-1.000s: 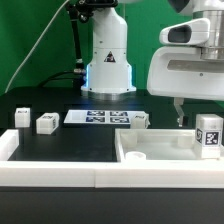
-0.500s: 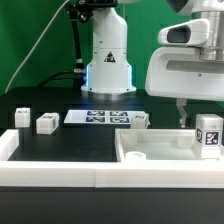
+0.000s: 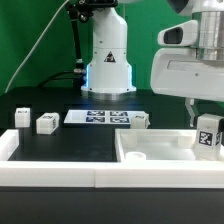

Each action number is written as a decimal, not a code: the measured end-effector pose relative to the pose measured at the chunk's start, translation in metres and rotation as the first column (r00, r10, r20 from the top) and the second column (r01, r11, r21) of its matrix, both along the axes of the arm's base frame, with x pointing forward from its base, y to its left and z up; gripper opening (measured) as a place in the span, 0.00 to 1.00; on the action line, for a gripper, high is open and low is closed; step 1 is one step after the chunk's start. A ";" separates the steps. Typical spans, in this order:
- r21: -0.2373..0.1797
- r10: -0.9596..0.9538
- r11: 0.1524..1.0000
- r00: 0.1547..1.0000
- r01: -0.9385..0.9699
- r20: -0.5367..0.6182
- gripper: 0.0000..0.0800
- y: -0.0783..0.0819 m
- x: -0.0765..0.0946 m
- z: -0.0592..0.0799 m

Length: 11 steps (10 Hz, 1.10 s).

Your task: Assemble one leg

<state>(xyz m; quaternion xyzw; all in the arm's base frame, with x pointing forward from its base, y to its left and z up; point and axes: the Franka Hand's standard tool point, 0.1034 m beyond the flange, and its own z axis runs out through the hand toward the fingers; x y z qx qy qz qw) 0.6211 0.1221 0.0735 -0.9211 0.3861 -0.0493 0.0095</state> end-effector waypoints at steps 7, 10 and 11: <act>0.164 -0.830 0.543 0.556 0.823 -0.044 0.36 0.000 -0.002 -0.001; 0.194 -0.904 0.393 0.416 0.899 -0.094 0.36 0.000 -0.001 -0.001; 0.196 -0.926 0.337 0.362 0.921 -0.111 0.36 0.001 -0.001 -0.001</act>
Offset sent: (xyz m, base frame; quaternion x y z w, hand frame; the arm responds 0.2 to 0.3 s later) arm -0.0097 -0.0082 -0.0042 -0.0013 0.0008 0.2812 0.9597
